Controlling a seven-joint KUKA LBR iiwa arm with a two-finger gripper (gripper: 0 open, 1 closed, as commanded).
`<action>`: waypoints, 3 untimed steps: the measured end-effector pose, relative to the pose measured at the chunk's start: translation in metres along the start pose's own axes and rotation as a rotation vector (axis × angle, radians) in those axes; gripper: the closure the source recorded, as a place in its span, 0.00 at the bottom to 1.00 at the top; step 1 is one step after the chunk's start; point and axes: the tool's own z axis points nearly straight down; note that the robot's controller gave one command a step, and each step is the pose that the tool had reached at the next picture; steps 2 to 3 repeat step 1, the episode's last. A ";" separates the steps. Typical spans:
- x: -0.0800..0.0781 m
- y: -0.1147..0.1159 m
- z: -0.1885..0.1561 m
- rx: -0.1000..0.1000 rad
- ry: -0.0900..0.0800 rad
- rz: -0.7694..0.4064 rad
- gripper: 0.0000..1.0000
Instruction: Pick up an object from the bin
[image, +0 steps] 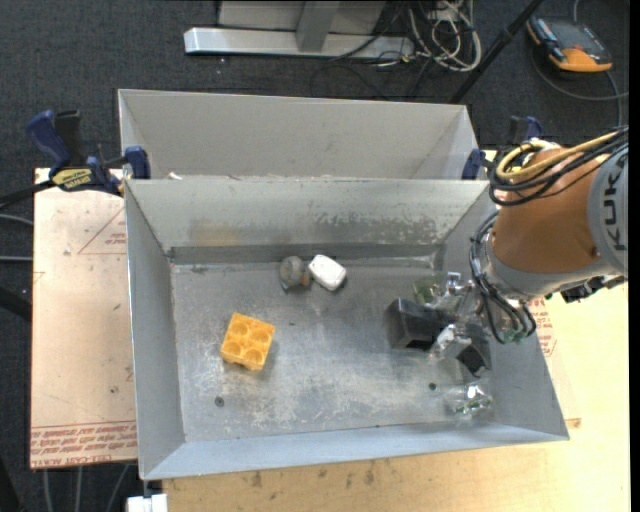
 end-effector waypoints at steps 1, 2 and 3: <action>0.000 0.000 -0.008 0.000 0.000 0.000 1.00; 0.000 0.000 -0.008 0.000 0.000 0.000 1.00; 0.000 0.000 -0.008 0.000 0.000 0.000 1.00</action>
Offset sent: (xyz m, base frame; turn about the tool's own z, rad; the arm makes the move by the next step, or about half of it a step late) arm 0.0000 0.0000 0.0301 0.0000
